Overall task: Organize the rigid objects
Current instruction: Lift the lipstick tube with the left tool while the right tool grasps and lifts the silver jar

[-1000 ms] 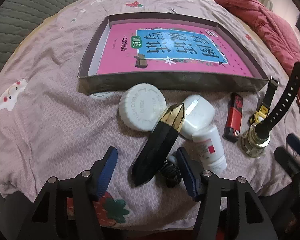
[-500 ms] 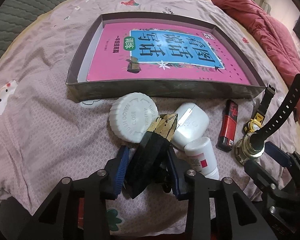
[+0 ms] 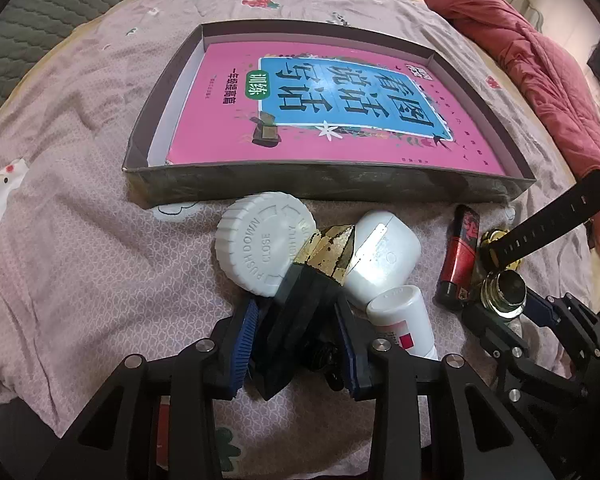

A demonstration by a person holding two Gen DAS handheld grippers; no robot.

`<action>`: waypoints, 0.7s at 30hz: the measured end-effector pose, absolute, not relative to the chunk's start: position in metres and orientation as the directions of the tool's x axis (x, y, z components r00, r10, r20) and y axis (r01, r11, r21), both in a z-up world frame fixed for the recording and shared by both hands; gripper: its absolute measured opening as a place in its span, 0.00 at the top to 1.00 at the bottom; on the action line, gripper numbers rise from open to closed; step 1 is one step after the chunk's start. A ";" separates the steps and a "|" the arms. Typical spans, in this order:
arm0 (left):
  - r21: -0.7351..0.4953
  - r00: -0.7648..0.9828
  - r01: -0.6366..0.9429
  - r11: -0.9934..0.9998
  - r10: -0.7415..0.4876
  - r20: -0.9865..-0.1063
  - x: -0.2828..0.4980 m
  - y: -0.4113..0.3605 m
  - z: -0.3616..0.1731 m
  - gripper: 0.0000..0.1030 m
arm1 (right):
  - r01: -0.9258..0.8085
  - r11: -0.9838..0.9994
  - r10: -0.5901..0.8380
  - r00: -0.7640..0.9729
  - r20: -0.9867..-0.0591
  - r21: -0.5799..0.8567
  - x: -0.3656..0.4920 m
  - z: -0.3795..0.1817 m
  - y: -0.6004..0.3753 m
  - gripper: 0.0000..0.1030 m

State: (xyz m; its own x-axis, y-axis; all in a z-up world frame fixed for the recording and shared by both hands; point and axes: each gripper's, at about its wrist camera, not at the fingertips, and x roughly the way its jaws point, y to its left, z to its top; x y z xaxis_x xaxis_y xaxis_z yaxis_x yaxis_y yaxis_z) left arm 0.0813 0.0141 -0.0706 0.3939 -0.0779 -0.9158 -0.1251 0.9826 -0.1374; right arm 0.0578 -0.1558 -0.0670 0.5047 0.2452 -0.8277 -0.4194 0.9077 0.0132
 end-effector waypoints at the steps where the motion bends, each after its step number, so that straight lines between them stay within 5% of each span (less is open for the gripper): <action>1: -0.140 0.394 -0.126 0.982 -0.080 -0.915 0.082 0.015 -0.071 0.64 | -0.420 0.907 0.252 0.501 -0.828 0.022 0.058 -0.067 -0.157 0.58; 21: -0.246 0.431 -0.138 0.960 -0.165 -0.887 0.072 0.026 -0.052 0.73 | -0.410 0.903 0.355 0.542 -0.762 0.129 0.057 -0.044 -0.178 0.58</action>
